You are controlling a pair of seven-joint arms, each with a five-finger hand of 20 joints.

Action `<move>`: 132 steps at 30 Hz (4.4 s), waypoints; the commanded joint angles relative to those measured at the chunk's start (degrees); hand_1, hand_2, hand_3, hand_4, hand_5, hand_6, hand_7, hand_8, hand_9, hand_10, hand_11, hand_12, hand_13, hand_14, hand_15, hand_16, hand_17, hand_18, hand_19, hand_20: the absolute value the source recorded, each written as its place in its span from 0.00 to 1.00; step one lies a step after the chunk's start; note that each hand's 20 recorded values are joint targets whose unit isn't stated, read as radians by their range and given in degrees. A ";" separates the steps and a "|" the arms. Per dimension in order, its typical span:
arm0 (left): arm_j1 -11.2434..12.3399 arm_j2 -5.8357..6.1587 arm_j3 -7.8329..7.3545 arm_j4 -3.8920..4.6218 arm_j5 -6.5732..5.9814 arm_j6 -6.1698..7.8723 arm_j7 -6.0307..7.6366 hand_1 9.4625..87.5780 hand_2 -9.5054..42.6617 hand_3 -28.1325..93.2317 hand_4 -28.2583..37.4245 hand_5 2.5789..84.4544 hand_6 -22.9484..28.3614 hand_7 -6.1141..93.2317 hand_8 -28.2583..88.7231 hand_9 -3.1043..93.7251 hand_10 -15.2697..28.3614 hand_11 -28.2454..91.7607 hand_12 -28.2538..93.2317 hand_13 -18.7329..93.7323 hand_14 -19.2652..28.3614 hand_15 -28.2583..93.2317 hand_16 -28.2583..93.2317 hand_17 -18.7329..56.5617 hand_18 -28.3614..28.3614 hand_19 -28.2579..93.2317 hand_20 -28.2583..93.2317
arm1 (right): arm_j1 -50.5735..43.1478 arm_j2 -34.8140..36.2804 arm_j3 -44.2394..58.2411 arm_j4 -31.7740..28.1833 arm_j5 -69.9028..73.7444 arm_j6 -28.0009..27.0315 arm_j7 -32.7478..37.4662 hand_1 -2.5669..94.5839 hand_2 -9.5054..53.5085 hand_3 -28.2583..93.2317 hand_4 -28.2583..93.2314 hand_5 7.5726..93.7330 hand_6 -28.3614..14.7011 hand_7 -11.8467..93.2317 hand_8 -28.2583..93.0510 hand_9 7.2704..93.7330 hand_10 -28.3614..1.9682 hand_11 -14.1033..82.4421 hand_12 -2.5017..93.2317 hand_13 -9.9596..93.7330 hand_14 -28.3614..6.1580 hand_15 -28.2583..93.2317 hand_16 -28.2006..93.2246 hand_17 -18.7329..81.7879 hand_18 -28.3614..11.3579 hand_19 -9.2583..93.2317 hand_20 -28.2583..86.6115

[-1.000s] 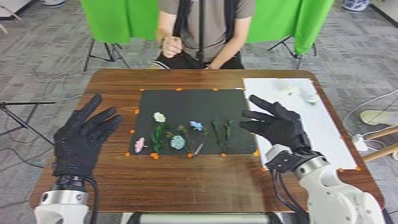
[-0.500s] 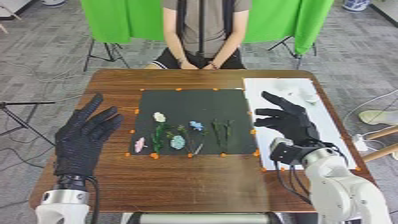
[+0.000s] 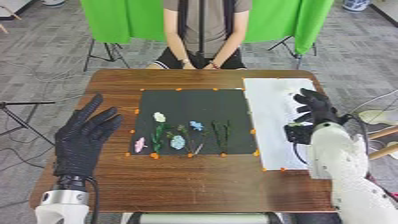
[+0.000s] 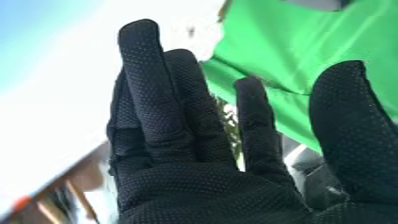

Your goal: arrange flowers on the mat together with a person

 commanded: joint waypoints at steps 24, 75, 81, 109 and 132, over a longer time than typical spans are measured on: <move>-0.23 2.16 1.72 -0.10 -2.14 1.73 3.92 0.15 0.40 0.85 0.00 0.39 0.62 0.17 0.16 0.41 0.87 0.47 0.32 0.41 1.00 0.67 0.14 0.18 0.96 0.82 0.14 | 26.06 10.69 -22.67 24.06 -25.59 -23.52 7.42 0.32 0.08 0.91 0.00 0.32 0.77 0.26 0.12 0.55 0.34 0.30 0.14 0.69 0.39 0.67 0.27 0.33 0.18 0.78 0.31; -1.15 1.52 1.00 -0.13 -2.66 -0.19 2.35 0.16 0.40 0.85 0.00 0.39 0.62 0.17 0.16 0.41 0.87 0.47 0.32 0.41 1.00 0.67 0.14 0.19 0.96 0.83 0.13 | 16.11 -9.06 -24.42 6.91 -33.06 -24.19 -9.06 0.62 0.00 0.82 0.00 0.92 0.70 0.25 0.24 1.00 0.67 0.31 0.31 0.95 0.70 0.58 0.43 0.53 0.38 0.90 0.26; -1.28 1.31 0.73 -0.11 -2.52 -0.15 1.58 0.16 0.40 0.85 0.00 0.39 0.62 0.17 0.16 0.41 0.87 0.47 0.32 0.41 1.00 0.68 0.14 0.19 0.96 0.83 0.13 | 14.83 -9.11 -24.61 6.20 -34.36 -27.78 -10.32 0.59 0.00 0.83 0.00 0.91 0.71 0.26 0.23 1.00 0.65 0.31 0.31 0.90 0.63 0.64 0.38 0.49 0.33 0.90 0.27; -1.04 0.03 0.42 -0.17 -1.60 -0.28 -0.37 0.17 0.41 0.85 0.00 0.41 0.64 0.17 0.16 0.41 0.87 0.47 0.32 0.41 1.00 0.68 0.13 0.19 0.96 0.83 0.12 | 13.08 -9.07 -24.59 4.58 -41.71 -35.84 -14.07 0.42 0.00 0.89 0.00 0.71 0.75 0.23 0.12 0.79 0.53 0.42 0.18 0.74 0.53 0.73 0.31 0.35 0.33 0.75 0.33; 1.61 1.07 -0.63 -1.29 -1.57 1.41 1.29 0.17 0.41 0.85 0.00 0.41 0.64 0.17 0.16 0.41 0.87 0.47 0.31 0.41 1.00 0.68 0.13 0.19 0.96 0.83 0.12 | -9.64 -19.12 11.72 -13.37 41.89 -33.73 -9.30 0.25 0.22 0.91 0.00 0.48 0.63 0.23 0.13 0.56 0.27 0.34 0.15 0.58 0.27 0.69 0.27 0.27 0.24 0.70 0.36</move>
